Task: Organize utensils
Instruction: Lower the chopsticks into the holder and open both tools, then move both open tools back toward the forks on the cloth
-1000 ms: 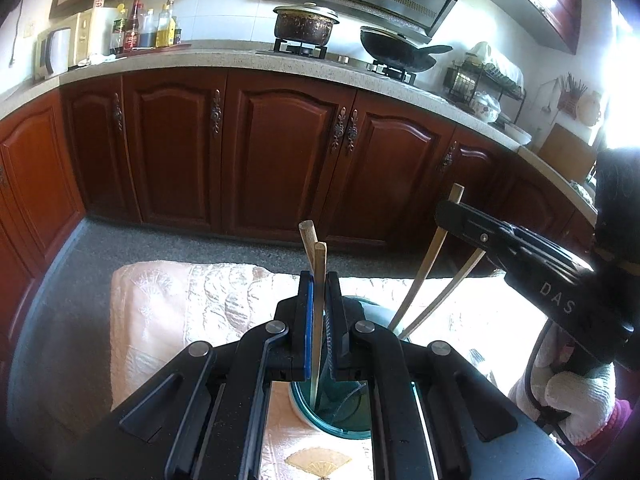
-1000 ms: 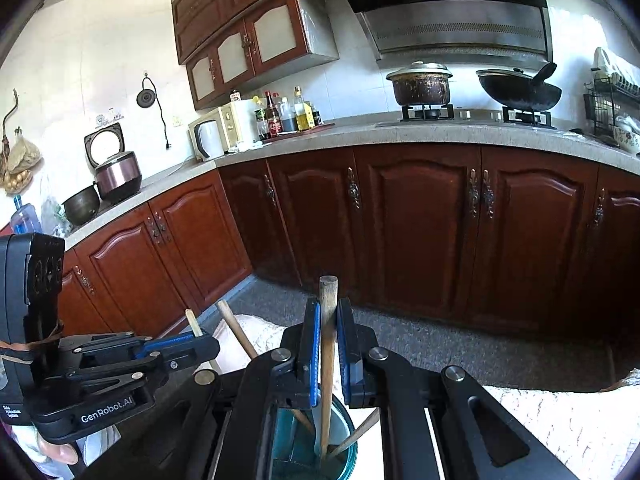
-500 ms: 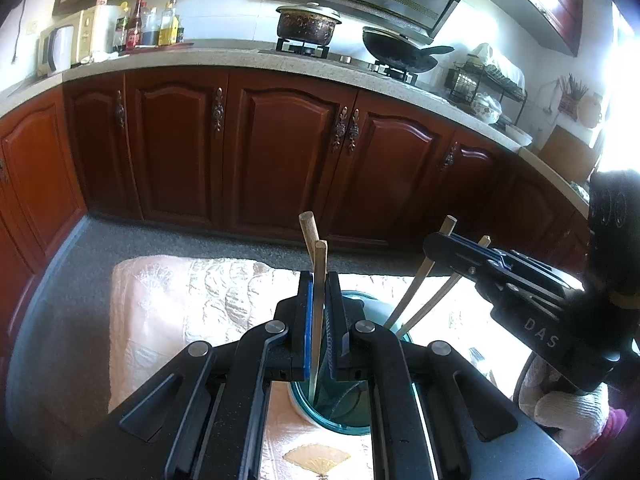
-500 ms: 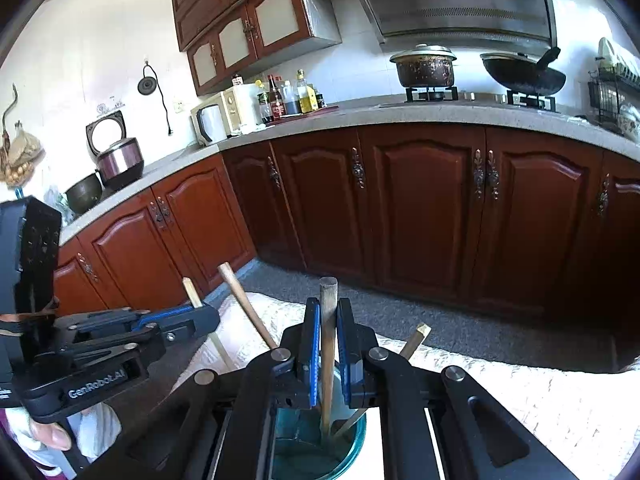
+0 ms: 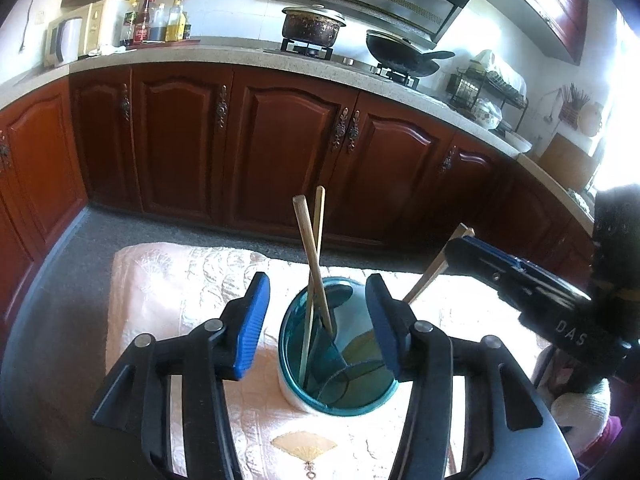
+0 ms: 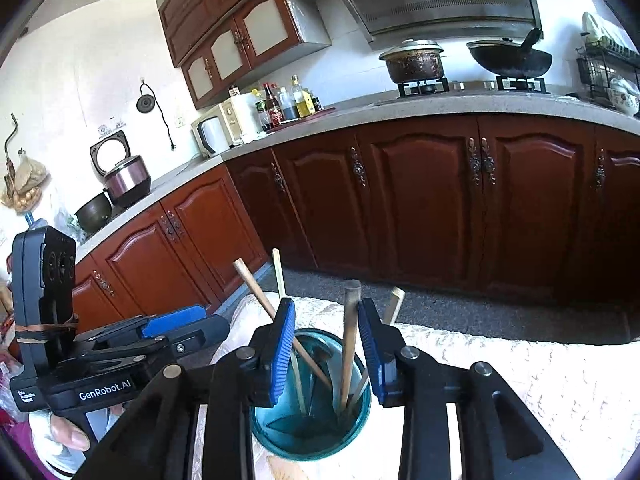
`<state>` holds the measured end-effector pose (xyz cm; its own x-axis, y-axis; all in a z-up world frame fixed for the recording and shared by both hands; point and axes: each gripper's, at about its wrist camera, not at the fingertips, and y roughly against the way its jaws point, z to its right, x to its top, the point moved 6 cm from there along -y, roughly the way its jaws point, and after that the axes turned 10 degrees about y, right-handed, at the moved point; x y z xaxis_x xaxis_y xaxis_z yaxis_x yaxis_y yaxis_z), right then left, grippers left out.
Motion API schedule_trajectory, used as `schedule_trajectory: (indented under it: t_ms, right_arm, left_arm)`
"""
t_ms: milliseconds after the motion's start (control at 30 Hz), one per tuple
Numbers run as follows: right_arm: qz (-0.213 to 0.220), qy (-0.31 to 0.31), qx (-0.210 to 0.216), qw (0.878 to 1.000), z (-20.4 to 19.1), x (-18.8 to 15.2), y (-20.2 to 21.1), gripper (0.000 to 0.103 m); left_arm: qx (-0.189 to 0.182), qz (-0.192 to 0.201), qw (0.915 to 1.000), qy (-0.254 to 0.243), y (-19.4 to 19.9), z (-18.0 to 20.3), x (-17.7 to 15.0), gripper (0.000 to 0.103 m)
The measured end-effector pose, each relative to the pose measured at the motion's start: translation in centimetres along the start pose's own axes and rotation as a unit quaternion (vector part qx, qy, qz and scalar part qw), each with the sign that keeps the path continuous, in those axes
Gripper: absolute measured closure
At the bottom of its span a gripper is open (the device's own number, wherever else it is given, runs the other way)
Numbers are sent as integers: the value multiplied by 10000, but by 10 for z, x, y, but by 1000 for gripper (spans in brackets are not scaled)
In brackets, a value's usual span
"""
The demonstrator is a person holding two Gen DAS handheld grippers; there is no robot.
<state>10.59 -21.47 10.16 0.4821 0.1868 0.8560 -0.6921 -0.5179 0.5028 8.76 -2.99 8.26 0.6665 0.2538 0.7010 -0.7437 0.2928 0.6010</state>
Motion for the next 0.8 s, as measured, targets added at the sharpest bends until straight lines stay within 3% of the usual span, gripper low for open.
schedule_trajectory:
  t_ms: [133, 467, 567, 800]
  right_arm:
    - [-52, 41, -128, 9999, 1, -9, 13, 66]
    - [-199, -138, -344, 9991, 11, -43, 61, 66]
    - [-254, -184, -439, 9985, 16, -57, 81, 60]
    - [-764, -93, -681, 9947, 32, -98, 114, 59]
  left_arm:
    - [84, 7, 9998, -204, 8, 10, -16, 52]
    - [15, -115, 9993, -368, 21, 35, -49, 51]
    - [-42, -176, 9990, -417, 24, 44, -59, 51]
    - [-410, -699, 9960, -384, 24, 61, -89, 51]
